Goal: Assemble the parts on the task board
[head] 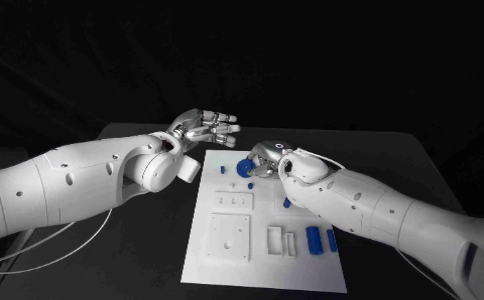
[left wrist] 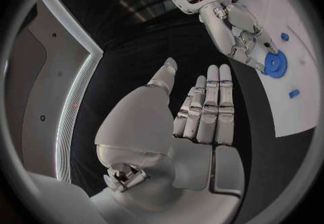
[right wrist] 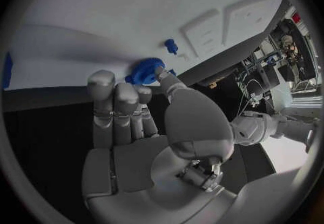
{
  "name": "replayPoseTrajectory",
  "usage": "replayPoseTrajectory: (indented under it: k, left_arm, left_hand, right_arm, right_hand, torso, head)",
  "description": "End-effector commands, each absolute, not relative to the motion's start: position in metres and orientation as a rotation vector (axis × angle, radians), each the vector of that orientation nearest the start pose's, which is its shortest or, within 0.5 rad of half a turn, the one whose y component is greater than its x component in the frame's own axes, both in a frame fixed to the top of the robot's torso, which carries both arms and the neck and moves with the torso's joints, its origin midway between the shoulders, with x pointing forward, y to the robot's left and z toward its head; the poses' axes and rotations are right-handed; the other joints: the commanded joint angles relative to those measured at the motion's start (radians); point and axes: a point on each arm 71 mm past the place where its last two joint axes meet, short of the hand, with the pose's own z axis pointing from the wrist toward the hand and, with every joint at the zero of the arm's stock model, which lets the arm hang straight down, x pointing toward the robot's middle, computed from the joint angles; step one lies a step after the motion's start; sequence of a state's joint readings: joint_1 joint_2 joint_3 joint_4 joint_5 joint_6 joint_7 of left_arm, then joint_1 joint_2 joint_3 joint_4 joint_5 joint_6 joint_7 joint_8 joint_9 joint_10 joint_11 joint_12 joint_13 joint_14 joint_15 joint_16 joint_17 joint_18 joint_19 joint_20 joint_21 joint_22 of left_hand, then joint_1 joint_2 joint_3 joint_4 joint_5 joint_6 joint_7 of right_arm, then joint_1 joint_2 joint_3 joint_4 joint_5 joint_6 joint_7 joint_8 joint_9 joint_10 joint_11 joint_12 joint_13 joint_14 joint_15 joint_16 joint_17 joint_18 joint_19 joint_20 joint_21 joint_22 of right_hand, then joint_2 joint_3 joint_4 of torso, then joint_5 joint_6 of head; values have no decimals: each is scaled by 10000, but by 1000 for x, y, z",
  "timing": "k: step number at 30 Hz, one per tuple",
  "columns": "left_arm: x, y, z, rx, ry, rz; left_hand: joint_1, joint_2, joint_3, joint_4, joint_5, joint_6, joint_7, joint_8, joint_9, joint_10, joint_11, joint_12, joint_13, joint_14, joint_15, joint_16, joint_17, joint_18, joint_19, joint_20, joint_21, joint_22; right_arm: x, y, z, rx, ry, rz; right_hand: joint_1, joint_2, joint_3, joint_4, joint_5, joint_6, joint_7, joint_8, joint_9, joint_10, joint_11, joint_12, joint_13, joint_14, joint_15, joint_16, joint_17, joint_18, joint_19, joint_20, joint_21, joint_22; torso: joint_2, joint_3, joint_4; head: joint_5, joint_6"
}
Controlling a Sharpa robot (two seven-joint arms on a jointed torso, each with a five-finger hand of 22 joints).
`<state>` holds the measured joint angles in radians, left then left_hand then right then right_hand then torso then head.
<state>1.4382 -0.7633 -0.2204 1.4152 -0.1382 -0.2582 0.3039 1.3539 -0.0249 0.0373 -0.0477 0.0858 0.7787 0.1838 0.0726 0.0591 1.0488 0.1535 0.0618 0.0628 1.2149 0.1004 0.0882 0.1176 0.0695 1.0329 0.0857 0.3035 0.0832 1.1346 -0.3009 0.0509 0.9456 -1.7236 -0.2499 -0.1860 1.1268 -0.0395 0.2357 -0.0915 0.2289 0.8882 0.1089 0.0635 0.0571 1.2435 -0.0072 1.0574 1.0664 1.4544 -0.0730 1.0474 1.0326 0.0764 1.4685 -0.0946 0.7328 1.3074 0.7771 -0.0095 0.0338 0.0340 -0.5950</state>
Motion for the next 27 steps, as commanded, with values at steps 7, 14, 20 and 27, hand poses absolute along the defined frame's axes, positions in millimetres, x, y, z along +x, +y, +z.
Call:
replayPoseTrajectory:
  k: [7,14,20,27]
  left_arm:
    - [525,198,-132,-8026,15600,-14328]
    - [525,199,-132,-8031,15591,-14316]
    - [525,200,-132,-8041,15583,-14298]
    - [526,201,-132,-8056,15568,-14274]
  left_hand:
    - [111,119,-22,-155,190,67,17,-5,-2,-42,-30,-22,-5,43,25,55,-13,108,-19,0,38,16]
    - [95,155,-62,-221,203,63,17,-9,-2,-46,-29,-21,-5,48,24,51,-20,107,-35,-1,63,27]
    - [92,158,-68,-231,203,49,18,-12,-3,-46,-29,-21,-5,48,24,50,-21,107,-39,-1,67,28]
    - [82,168,-84,-260,202,9,22,-21,-6,-48,-28,-21,-5,47,26,48,-25,108,-50,0,78,31]
  right_arm:
    - [560,-84,-226,-2659,16813,4531]
    - [558,-87,-224,-2521,16598,4577]
    - [558,-93,-226,-2353,16561,4366]
    - [558,-100,-227,-2231,16454,4289]
  right_hand:
    - [13,71,-521,-17,263,132,13,-55,10,50,38,73,29,-35,-4,66,26,12,413,2,73,903]
    - [20,128,-636,0,276,325,14,-46,17,65,50,89,38,-37,2,71,22,17,412,5,61,898]
    - [2,105,-645,23,260,389,27,-50,17,59,67,73,20,-41,13,60,7,26,412,13,54,896]
    - [10,51,-631,69,247,465,25,-46,20,51,72,63,3,-45,21,42,-17,36,408,26,30,890]
  torso:
    - [-1,-6,-1]
    - [-1,-1,-6]
    - [3,0,2]
    - [-2,7,-17]
  head:
    - [64,-37]
    - [76,-61]
    - [75,-60]
    - [73,-69]
